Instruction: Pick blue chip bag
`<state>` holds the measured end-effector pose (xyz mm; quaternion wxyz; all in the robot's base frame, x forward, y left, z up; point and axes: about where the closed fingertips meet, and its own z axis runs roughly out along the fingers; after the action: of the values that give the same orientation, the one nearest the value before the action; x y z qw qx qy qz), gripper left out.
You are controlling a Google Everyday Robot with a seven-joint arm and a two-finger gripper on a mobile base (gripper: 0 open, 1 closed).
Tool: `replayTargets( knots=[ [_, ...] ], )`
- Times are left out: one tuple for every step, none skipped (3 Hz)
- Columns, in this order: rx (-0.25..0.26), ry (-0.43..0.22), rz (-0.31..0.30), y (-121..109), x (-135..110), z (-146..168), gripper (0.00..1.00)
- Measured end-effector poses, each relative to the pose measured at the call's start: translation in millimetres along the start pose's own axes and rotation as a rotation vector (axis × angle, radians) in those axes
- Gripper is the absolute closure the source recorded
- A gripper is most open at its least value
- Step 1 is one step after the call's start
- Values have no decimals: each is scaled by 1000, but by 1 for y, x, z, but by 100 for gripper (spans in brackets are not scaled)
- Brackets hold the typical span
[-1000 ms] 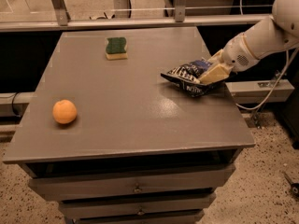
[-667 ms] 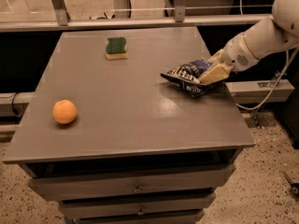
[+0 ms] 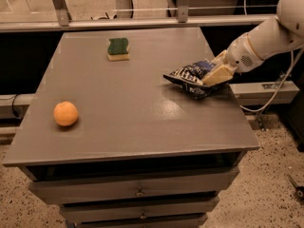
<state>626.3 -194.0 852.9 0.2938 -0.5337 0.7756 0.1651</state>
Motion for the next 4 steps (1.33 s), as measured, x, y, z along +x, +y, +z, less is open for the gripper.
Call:
replayTargets(
  knots=[
    [0,0,0,0,0,0,43],
    [0,0,0,0,0,0,20],
    [-26,-46,-6,10,-25,-1,0],
    [-43,-85,-23,20,-46,-7,0]
  ],
)
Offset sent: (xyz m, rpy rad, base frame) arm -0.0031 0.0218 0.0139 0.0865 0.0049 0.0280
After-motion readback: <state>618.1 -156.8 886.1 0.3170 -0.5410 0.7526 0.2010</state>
